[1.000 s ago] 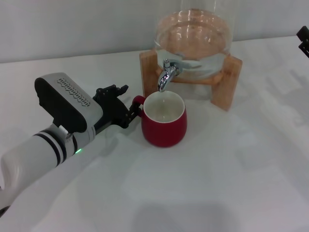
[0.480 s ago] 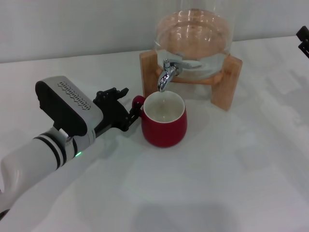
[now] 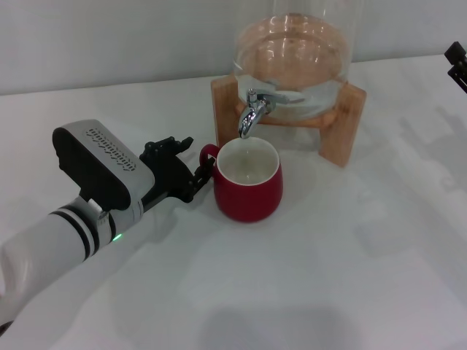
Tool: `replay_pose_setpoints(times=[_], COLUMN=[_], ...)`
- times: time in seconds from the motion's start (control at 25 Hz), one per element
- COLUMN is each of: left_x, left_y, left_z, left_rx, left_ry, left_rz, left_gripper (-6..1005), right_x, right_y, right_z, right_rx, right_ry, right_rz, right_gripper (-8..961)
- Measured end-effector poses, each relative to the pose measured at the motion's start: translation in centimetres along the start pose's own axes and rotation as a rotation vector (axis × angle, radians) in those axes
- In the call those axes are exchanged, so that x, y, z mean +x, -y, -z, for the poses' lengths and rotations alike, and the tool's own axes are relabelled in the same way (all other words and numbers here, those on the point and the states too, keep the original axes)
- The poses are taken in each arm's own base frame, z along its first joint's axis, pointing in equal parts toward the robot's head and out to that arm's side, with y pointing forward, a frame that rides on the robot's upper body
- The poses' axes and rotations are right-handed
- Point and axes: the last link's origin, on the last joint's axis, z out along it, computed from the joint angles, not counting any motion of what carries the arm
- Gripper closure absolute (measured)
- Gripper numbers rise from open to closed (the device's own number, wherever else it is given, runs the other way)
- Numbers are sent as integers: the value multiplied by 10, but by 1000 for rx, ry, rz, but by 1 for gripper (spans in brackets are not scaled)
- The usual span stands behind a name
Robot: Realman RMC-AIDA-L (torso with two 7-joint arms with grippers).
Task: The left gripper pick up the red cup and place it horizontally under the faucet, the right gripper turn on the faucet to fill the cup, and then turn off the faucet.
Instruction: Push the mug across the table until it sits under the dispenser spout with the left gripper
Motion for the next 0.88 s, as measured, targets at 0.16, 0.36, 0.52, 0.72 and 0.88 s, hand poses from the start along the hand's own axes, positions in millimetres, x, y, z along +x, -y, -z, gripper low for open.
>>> replay_pose_setpoints(times=[0.16, 0.36, 0.52, 0.72, 0.88], left_x=[-1, -2, -5, -5, -5], left_y=[0, 0, 0, 0, 0], left_z=[0, 1, 3, 3, 3], left_rx=[0, 3, 6, 7, 7], left_ry=[1, 4, 8, 9, 10], left_rz=[-2, 1, 0, -2, -2], left_gripper=[509, 509, 509, 509, 509], right_x=[0, 0, 0, 1, 1], right_y=[0, 0, 1, 1, 1], right_z=[0, 1, 1, 1, 2], right_rx=[0, 3, 3, 3, 4], right_ry=[0, -2, -3, -3, -5], right_rz=[0, 0, 0, 0, 0], right_gripper=[85, 85, 85, 85, 85])
